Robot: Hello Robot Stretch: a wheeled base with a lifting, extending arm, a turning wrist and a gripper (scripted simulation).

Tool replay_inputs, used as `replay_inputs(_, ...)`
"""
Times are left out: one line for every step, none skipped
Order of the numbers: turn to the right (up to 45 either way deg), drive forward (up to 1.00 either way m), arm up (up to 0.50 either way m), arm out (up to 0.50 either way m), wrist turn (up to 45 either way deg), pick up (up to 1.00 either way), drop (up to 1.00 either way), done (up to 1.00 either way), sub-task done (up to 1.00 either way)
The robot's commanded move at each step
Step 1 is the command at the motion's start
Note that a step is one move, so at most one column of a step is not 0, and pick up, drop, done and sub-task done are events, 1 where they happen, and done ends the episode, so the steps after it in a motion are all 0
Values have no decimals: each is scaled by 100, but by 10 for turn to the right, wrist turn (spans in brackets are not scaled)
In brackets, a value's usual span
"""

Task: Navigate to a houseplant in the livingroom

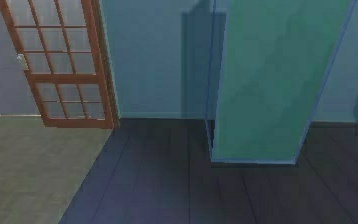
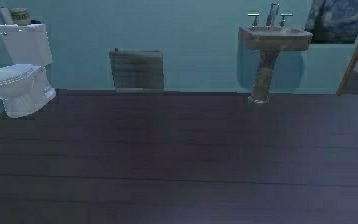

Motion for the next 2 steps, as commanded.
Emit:
replay_inputs(-30, 0, 0, 0, 0, 0, 0, 0, 0)
replay_inputs(0, 30, 0, 0, 0, 0, 0, 0, 0)
